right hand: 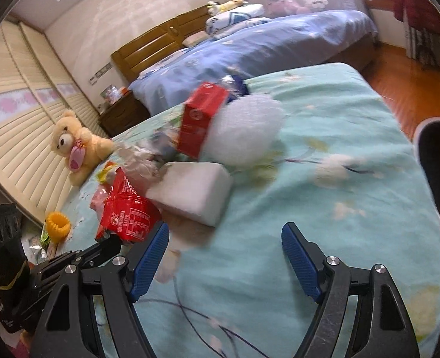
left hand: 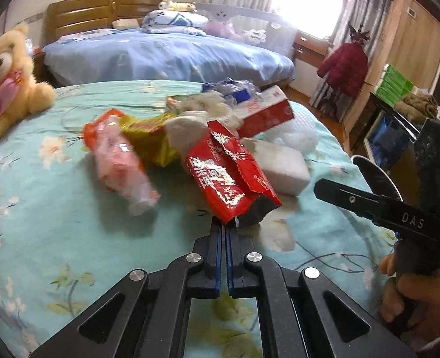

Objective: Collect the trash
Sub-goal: 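Grasp the red snack bag with the left tool while the right grasps the white sponge, then move the red bag over the bin with left tool while right tool brings the sponge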

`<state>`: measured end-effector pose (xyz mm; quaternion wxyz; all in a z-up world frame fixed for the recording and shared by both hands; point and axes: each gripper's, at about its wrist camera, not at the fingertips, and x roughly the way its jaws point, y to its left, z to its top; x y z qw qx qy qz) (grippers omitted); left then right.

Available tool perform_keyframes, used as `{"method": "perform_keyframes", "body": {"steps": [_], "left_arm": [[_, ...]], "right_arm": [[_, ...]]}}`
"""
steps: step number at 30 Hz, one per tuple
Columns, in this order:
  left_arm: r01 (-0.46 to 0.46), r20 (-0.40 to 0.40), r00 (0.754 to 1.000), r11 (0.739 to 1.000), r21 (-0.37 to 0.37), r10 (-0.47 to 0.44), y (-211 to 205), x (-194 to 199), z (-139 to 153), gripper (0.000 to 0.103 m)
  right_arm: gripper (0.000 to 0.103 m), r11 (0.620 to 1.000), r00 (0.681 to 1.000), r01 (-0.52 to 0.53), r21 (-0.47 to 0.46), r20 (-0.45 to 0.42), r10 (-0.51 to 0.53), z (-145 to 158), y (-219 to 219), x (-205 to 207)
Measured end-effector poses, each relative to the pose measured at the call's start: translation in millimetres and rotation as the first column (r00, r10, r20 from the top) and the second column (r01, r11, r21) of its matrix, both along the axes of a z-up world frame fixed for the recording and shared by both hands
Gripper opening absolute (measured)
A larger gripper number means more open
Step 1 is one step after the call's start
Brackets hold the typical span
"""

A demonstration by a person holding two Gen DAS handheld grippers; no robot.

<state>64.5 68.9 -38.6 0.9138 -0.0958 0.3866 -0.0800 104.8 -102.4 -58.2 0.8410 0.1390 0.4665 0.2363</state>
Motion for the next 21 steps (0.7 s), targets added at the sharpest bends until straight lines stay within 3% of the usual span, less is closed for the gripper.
{"method": "perform_keyframes", "body": {"steps": [4, 5, 6, 7, 11, 21], "left_arm": [[-0.006, -0.004, 1.000, 1.000, 0.000, 0.006, -1, -4, 0, 0.001], [-0.006, -0.005, 1.000, 1.000, -0.001, 0.006, -2, -4, 0, 0.001], [-0.004, -0.005, 1.000, 1.000, -0.002, 0.004, -4, -3, 0, 0.001], [-0.001, -0.005, 1.000, 1.000, -0.003, 0.001, -5, -3, 1, 0.001], [0.012, 0.001, 1.000, 1.000, -0.005, -0.012, -6, -3, 4, 0.001], [0.107, 0.028, 0.994, 0.994, -0.008, -0.107, -36, -7, 10, 0.000]], "right_arm": [[0.074, 0.999, 0.999, -0.033, -0.009, 0.003, 0.033, -2, 17, 11], [0.063, 0.999, 0.999, -0.042, -0.027, 0.000, 0.042, -4, 22, 14], [0.046, 0.998, 0.999, -0.048, -0.039, -0.008, 0.047, -7, 25, 16], [0.037, 0.997, 0.998, -0.061, -0.039, -0.026, 0.060, -10, 27, 18], [0.025, 0.997, 0.998, -0.059, -0.056, -0.003, 0.059, -6, 24, 10], [0.025, 0.998, 1.000, 0.028, -0.050, 0.010, -0.028, 7, -29, -20]]}}
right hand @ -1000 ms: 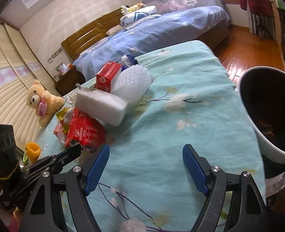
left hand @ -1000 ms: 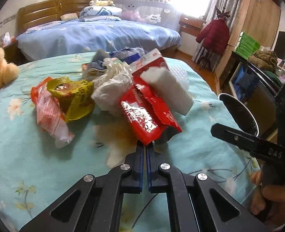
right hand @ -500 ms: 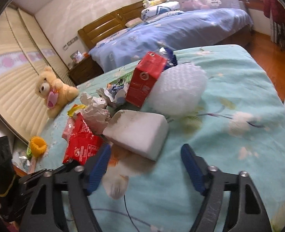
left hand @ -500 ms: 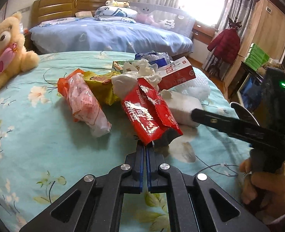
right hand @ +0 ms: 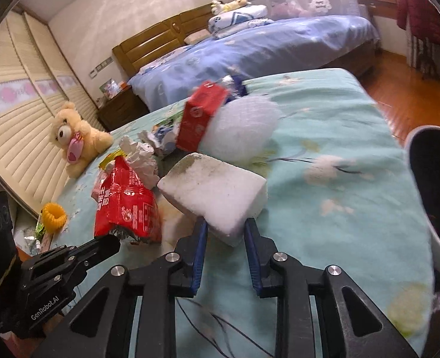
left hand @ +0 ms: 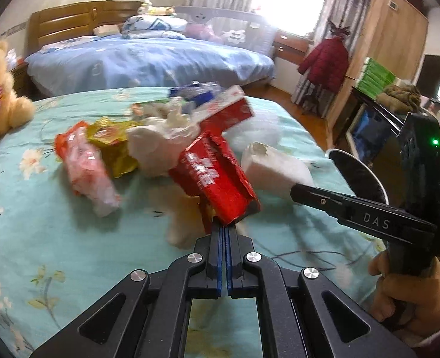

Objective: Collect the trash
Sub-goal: 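Move the red bag over the bin with left tool while right tool brings the sponge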

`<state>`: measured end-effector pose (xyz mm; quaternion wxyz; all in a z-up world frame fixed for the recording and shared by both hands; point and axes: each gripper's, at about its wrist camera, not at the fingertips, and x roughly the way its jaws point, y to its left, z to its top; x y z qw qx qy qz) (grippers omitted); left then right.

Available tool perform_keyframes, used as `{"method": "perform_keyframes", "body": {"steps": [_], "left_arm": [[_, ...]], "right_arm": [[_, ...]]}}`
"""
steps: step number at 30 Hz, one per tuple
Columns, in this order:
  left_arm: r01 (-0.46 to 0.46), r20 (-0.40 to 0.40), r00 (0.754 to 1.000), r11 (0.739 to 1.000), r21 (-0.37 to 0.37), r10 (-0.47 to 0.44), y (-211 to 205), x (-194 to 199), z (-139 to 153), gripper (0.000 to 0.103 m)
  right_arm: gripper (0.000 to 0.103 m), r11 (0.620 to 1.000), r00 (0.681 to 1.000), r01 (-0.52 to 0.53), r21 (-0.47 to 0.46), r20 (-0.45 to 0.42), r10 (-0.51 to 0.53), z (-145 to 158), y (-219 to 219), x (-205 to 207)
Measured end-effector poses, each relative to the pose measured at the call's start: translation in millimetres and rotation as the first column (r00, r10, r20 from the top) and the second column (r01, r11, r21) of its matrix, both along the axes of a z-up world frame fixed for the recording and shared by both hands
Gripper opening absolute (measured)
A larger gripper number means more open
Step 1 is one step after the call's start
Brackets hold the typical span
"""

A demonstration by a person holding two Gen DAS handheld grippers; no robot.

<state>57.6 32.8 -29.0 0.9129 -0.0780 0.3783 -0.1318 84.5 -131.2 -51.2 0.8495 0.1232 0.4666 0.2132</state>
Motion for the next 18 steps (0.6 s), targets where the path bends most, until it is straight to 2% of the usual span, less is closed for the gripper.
{"method": "perform_keyframes", "body": {"steps": [9, 18], "left_arm": [[0.107, 0.004, 0.994, 0.994, 0.005, -0.107, -37, 9, 1, 0.000], [0.175, 0.024, 0.984, 0.985, 0.008, -0.175, -64, 26, 5, 0.000]], "right_arm": [[0.025, 0.993, 0.993, 0.118, -0.008, 0.020, -0.118, 12, -55, -17], [0.025, 0.977, 0.977, 0.212, -0.015, 0.033, -0.211, 17, -97, -22]]}}
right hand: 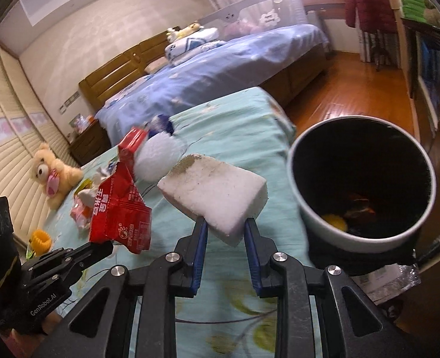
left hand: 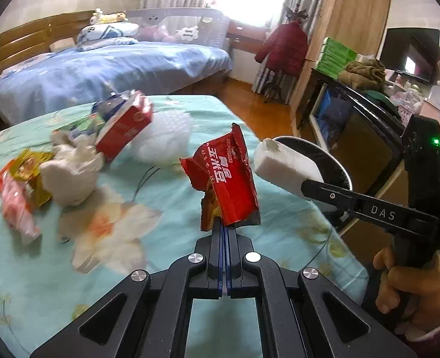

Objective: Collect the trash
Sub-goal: 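Move the red bag over the bin with left tool while right tool brings the sponge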

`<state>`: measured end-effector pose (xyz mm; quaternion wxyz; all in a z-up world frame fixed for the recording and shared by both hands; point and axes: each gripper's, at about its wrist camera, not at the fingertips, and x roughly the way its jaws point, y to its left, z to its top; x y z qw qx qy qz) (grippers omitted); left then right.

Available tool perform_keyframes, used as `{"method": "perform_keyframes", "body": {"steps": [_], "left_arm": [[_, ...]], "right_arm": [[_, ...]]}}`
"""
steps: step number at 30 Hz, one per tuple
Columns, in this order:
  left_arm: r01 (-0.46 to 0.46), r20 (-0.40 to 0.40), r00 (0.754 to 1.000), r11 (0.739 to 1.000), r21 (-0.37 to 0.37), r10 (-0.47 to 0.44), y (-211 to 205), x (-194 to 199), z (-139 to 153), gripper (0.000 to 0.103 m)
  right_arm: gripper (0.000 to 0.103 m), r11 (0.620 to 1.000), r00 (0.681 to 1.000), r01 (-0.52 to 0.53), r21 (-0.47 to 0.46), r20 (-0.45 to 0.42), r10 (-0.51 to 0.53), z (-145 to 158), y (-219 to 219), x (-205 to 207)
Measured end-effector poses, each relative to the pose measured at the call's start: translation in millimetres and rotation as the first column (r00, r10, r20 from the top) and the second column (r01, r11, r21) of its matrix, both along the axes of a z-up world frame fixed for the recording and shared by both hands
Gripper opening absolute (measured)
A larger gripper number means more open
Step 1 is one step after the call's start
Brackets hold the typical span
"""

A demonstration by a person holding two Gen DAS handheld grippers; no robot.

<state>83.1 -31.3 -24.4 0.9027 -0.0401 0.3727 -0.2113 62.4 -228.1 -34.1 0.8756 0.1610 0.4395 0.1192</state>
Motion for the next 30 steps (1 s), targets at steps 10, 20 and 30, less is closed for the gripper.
{"method": "perform_keyframes", "body": {"steps": [10, 20, 30], "left_arm": [[0.066, 0.014, 0.998, 0.998, 0.017, -0.066, -41, 22, 0, 0.000], [0.127, 0.008, 0.992, 0.991, 0.045, -0.128, -77, 46, -3, 0.000], [0.160, -0.006, 0.987, 0.985, 0.064, -0.160, -109, 68, -4, 0.000]], "right_arm": [[0.025, 0.996, 0.996, 0.092, -0.018, -0.004, -0.092, -1, -40, -2], [0.025, 0.982, 0.983, 0.184, -0.040, -0.019, -0.185, -5, -83, 0], [0.025, 0.970, 0.970, 0.235, -0.068, -0.040, -0.238, -14, -111, 6]]}}
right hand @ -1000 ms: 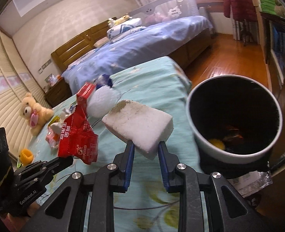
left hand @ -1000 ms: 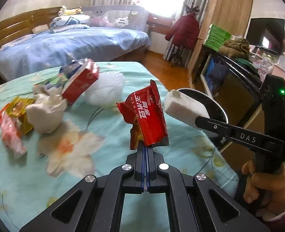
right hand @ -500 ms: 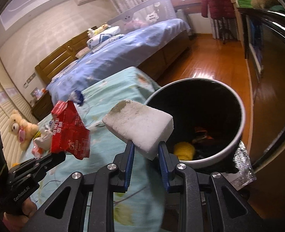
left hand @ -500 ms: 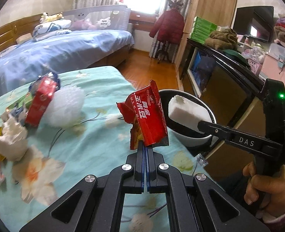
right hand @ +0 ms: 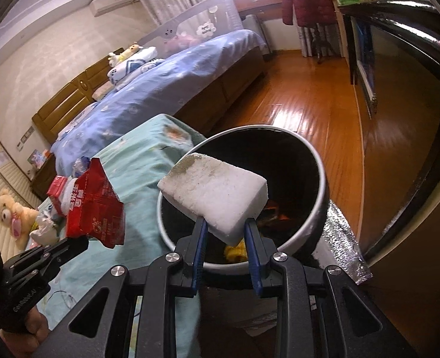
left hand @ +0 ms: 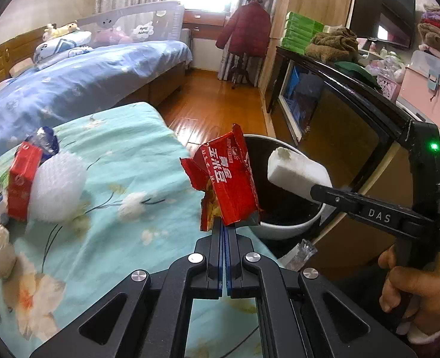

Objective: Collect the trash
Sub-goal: 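Move the red bag over the bin with left tool while right tool brings the sponge, then open the left tool over the bin while the right tool opens, dropping both items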

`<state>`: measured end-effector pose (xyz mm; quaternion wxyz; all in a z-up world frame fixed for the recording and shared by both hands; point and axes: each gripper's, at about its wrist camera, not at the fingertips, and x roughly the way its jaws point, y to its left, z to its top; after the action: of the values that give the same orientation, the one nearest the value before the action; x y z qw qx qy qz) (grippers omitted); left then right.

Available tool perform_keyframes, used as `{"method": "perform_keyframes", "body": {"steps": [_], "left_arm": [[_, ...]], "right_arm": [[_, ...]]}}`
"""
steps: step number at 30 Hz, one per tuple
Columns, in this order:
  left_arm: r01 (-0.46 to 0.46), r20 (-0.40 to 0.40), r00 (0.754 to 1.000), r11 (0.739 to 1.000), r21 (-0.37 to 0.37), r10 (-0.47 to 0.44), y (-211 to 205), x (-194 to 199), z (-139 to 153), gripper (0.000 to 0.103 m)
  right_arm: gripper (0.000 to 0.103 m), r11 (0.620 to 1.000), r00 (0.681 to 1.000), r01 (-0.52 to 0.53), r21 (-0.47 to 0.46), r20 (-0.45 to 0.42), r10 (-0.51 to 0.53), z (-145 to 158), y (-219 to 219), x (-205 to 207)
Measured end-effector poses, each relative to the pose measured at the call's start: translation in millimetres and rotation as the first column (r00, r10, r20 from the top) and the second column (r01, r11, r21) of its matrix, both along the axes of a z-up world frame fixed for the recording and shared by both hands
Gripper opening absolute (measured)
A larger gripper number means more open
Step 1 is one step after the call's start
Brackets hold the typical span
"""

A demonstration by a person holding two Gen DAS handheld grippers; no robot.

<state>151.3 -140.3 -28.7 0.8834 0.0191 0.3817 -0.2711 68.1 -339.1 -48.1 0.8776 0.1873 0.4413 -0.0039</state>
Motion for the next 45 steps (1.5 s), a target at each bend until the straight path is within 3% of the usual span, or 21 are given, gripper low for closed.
{"method": "perform_keyframes", "body": {"steps": [34, 37, 40, 42, 45], "left_arm": [[0.071, -0.053, 0.996, 0.995, 0.072, -0.067, -75, 50, -13, 0.000], [0.070, -0.056, 0.996, 0.995, 0.077, -0.066, -77, 51, -13, 0.004], [0.060, -0.053, 0.997, 0.996, 0.072, -0.056, -74, 49, -13, 0.016], [0.044, -0.048, 0.998, 0.997, 0.068, -0.041, -70, 48, -12, 0.024], [0.027, -0.053, 0.998, 0.998, 0.049, -0.024, -59, 42, -12, 0.027]], "right_arm": [[0.026, 0.999, 0.997, 0.033, -0.033, -0.064, -0.035, -14, -31, 32], [0.031, 0.999, 0.997, 0.035, -0.028, -0.065, -0.036, -14, -31, 34], [0.041, 0.999, 0.997, 0.043, -0.018, -0.063, -0.044, -14, -33, 34], [0.056, 0.999, 0.997, 0.049, -0.013, -0.054, -0.050, -12, -33, 32], [0.063, 0.999, 0.998, 0.054, 0.002, -0.038, -0.054, -8, -31, 28]]}}
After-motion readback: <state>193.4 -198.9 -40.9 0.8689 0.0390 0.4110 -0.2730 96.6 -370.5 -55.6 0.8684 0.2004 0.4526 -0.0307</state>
